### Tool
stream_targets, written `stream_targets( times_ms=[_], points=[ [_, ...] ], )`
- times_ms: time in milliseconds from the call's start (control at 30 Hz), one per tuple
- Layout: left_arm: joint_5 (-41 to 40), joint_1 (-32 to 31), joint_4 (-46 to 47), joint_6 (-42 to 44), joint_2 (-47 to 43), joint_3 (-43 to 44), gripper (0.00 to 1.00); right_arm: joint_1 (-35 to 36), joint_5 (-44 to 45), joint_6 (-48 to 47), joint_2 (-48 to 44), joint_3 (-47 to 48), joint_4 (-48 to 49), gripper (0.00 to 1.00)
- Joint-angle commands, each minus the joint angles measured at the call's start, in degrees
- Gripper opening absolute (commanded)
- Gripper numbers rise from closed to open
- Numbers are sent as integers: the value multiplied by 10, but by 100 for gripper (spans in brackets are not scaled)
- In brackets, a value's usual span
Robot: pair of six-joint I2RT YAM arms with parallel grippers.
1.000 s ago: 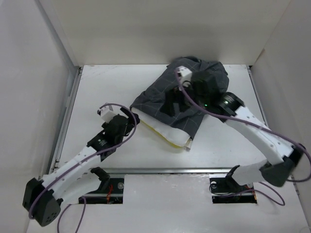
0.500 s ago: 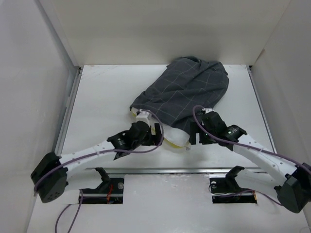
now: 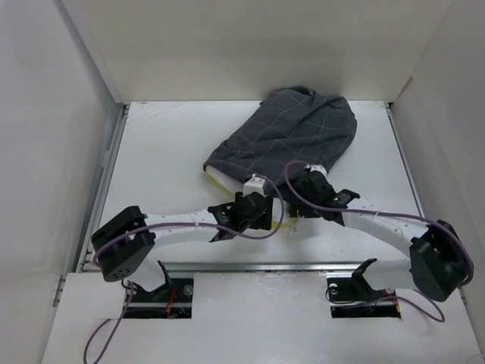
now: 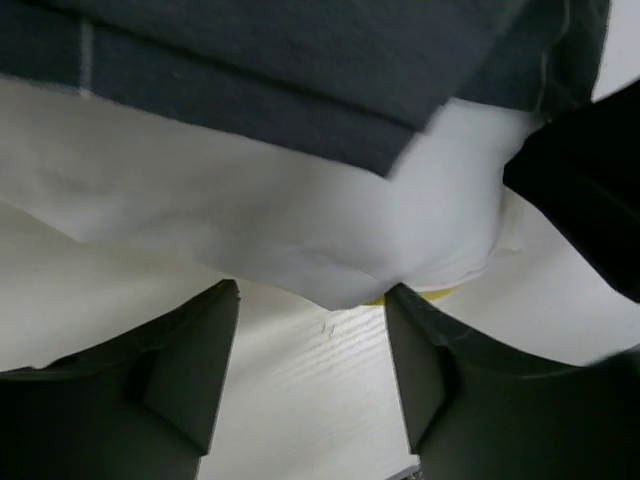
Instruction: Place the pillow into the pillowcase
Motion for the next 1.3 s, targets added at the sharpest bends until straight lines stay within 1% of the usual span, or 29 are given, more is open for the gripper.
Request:
stream_targets(
  times_ms=[0,33,67,100,133,200,267,367,400,467,567,600,633,700,733,767,833,900,967,1000,1033,1067,1100,1133,1167,1233,1267],
  points=[
    [-54,0,27,2,5,30,54,-2,147,49,10,43,9,81],
    [-62,0,27,2,14,35,49,-2,156,58,10,49,1,75],
    [-68,0,27,2,25,42,42,-2,164,69,4,49,-6,66],
    [-68,0,27,-3,32,42,36,-2,177,83,4,49,-13,62],
    [-79,0,27,-8,38,51,24,-2,199,90,-2,49,-18,60],
    [-79,8,35,-8,48,56,13,-2,220,99,-2,49,-37,59],
    [-87,19,35,-16,58,63,0,-2,225,99,-2,69,-50,61],
    [-102,32,35,-22,75,78,0,-2,223,73,20,83,-56,66],
    [-120,32,29,-29,75,84,0,-2,223,73,32,83,-56,68],
    [-135,32,29,-29,75,84,0,-2,223,73,46,88,-50,68],
    [-135,32,34,-29,63,84,0,-2,223,59,72,88,-14,68],
    [-135,32,40,-21,63,84,0,-2,202,48,78,93,13,68],
    [-135,32,41,-21,63,84,0,-2,190,34,83,100,29,62],
    [-130,32,47,-14,63,89,0,4,153,-1,90,100,66,36],
    [-130,32,48,-14,68,89,0,4,145,-11,90,100,101,20],
    [-130,32,56,-7,75,95,0,4,139,-27,95,100,110,0],
    [-130,32,69,-7,80,95,0,4,139,-32,95,107,117,0],
    [-141,32,85,-7,80,101,0,10,127,-50,66,101,117,0],
    [-153,32,110,-7,80,101,0,23,66,-72,33,94,106,0],
    [-153,32,119,-7,75,107,0,28,43,-78,-9,84,99,0],
    [-153,32,148,9,75,107,0,28,17,-85,-32,79,88,0],
    [-158,32,159,9,69,114,0,34,-53,-85,-56,68,67,0],
    [-175,32,166,9,69,120,0,40,-91,-95,-102,63,59,0],
    [-184,37,177,9,69,134,0,40,-126,-95,-125,63,48,0],
    [-202,37,184,-3,69,143,0,54,-182,-95,-147,63,37,0],
    [-234,37,199,-8,77,171,0,60,-226,-100,-204,63,6,0],
    [-243,37,212,-18,83,180,0,66,-284,-106,-218,63,-2,0]
  ],
)
